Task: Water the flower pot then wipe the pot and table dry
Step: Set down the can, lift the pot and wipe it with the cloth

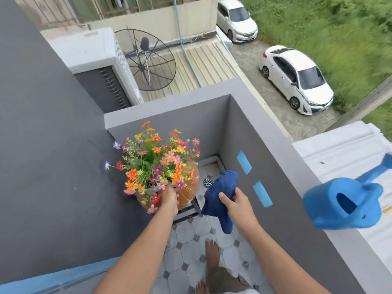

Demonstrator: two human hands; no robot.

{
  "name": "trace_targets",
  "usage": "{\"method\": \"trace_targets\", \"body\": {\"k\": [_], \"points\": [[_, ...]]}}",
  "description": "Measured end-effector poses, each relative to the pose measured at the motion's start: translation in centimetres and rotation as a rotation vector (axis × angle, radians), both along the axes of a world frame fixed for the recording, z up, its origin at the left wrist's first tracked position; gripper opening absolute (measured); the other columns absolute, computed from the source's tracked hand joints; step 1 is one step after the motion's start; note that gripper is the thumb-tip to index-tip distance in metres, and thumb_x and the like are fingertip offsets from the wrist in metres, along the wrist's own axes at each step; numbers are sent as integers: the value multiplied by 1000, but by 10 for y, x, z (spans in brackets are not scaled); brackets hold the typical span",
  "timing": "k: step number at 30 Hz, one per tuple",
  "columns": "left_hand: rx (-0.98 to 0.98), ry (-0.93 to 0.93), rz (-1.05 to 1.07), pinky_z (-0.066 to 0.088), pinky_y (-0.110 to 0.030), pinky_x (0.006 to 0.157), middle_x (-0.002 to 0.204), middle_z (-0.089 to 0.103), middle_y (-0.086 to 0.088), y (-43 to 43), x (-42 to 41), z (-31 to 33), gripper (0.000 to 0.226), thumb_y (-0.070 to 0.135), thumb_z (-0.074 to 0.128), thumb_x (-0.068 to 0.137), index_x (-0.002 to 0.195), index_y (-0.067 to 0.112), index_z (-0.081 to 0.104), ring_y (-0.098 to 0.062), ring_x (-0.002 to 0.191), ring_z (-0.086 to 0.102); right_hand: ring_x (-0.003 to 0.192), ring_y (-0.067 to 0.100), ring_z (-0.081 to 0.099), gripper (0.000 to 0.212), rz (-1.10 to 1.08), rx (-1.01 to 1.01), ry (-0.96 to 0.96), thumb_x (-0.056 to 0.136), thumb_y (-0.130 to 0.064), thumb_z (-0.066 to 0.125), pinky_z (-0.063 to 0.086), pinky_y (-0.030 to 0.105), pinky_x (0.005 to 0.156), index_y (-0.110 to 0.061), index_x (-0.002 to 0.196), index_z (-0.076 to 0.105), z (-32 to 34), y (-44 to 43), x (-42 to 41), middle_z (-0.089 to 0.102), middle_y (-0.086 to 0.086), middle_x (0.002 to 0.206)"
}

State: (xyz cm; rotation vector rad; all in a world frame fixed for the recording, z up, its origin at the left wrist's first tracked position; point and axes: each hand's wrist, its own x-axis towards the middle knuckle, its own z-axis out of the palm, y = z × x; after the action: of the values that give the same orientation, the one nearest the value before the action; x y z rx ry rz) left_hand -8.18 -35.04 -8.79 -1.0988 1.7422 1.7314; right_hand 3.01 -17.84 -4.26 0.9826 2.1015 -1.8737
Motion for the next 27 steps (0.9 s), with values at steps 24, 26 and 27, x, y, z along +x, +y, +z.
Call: {"method": "trace_targets", "body": {"k": [24,26,27], "points": [[-14,173,-12,24,-21,34,81,51,-9,-32,-48,81,25,1,21,104,105,10,44,-8,39,56,74,13,70,18,100,-20,275,101,-22,53,54,34,63,-25,109,69,25,-8,-111,74,-5,81],[50,218,-15,25,-20,36,81,45,-7,-31,-51,104,22,4,23,105,103,9,45,-9,40,51,79,21,69,24,136,2,334,99,-24,58,54,37,67,-21,120,68,35,-27,-112,74,6,89],[83,233,-3,26,-18,35,79,43,-8,-31,-53,114,23,3,26,104,95,9,47,-10,41,50,76,16,65,19,149,17,381,98,-20,60,50,29,65,-17,113,70,42,-38,-113,72,7,87]]}}
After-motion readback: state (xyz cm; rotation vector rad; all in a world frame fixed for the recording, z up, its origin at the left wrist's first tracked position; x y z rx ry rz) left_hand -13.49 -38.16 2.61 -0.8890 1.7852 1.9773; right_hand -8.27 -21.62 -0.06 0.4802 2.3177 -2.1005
